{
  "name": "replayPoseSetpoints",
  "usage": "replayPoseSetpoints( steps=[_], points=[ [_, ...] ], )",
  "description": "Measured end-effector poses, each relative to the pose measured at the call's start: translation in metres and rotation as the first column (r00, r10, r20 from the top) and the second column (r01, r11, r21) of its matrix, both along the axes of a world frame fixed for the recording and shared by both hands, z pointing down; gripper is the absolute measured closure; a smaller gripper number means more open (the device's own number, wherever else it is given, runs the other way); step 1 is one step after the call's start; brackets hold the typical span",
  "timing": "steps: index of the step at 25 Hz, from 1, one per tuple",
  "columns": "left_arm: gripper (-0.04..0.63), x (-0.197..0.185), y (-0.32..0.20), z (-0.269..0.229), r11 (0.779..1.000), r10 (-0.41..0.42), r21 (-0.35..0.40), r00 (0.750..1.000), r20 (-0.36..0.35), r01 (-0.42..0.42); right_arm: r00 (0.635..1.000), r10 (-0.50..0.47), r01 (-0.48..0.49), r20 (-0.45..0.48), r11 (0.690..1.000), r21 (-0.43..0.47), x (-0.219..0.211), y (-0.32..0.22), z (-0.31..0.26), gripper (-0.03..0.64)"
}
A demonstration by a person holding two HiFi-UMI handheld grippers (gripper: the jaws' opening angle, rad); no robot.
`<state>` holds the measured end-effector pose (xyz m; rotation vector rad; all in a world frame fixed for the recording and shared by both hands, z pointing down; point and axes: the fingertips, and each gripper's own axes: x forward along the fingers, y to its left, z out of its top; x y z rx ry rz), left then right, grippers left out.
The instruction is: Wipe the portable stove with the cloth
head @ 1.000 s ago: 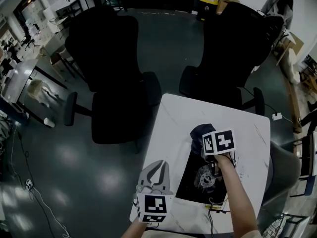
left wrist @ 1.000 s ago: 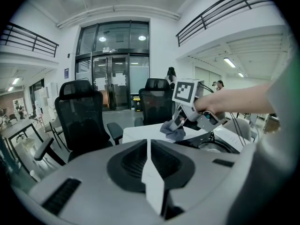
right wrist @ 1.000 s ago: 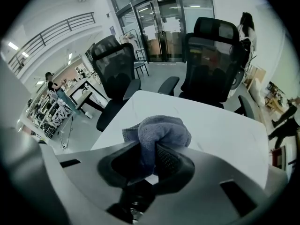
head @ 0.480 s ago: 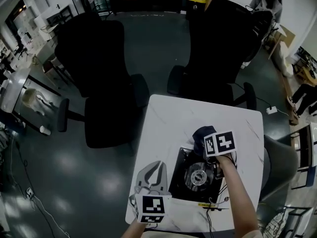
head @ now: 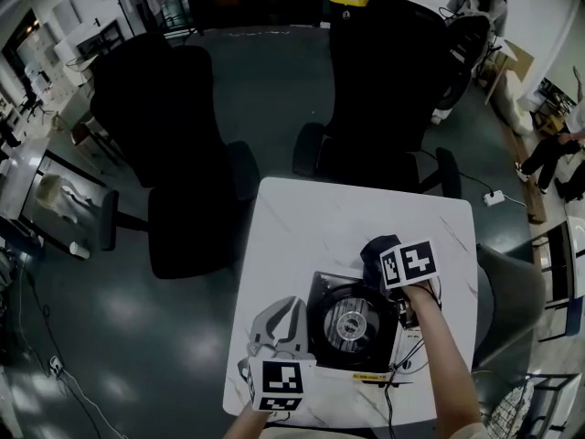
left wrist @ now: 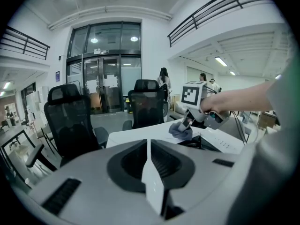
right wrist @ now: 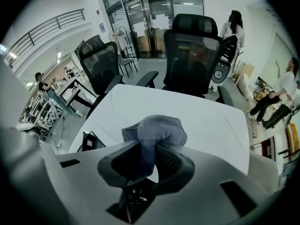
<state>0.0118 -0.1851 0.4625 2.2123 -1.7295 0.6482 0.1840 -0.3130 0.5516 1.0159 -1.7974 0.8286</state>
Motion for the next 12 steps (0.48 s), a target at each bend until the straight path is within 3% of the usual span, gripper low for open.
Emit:
replayPoseSetpoints(
  steps=[12],
  points=[
    [0.565,0.037,0.001,0.000,0.999,0.038,0.000,0.999,0.011,-0.038,0.999,0.035,-0.035,-0.008,0.999,-0.009,0.055,0.004,0.002,0.525]
  ],
)
